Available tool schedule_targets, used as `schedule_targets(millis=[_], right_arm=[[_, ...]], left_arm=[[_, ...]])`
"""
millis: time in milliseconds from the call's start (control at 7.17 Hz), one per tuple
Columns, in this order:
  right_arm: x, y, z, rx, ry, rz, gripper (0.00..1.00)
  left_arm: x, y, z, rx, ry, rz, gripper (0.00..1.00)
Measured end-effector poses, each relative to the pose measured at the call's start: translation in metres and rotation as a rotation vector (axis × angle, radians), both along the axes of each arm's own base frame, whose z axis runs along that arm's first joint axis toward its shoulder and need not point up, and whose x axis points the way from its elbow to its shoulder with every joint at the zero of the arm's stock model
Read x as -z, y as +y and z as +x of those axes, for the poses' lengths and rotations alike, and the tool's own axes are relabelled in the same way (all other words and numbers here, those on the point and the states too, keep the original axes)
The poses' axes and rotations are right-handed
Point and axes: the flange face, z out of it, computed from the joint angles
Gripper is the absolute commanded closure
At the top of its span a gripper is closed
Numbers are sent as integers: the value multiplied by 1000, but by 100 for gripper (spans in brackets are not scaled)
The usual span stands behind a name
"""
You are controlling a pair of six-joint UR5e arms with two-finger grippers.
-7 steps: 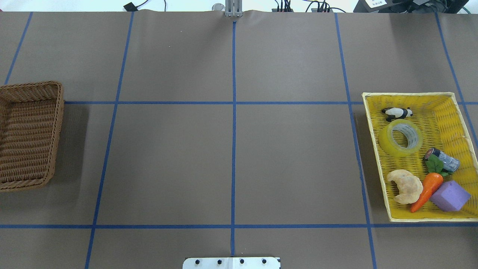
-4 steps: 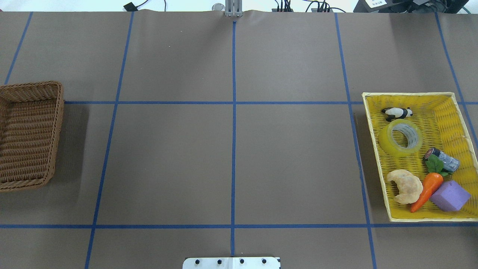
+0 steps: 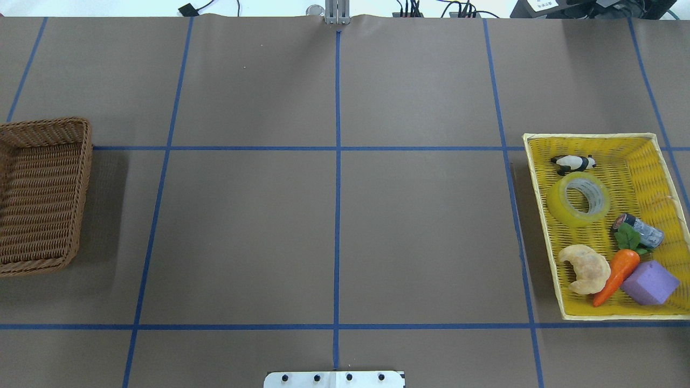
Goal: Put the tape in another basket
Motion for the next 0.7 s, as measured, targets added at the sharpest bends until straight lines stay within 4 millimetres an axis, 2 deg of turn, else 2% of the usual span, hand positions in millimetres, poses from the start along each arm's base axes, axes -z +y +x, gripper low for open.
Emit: schedule_targets(millis=[697], right_arm=[[-15, 1, -4, 9, -38, -2, 0]], left_arm=[[-8, -14, 2, 0, -1, 11, 2]])
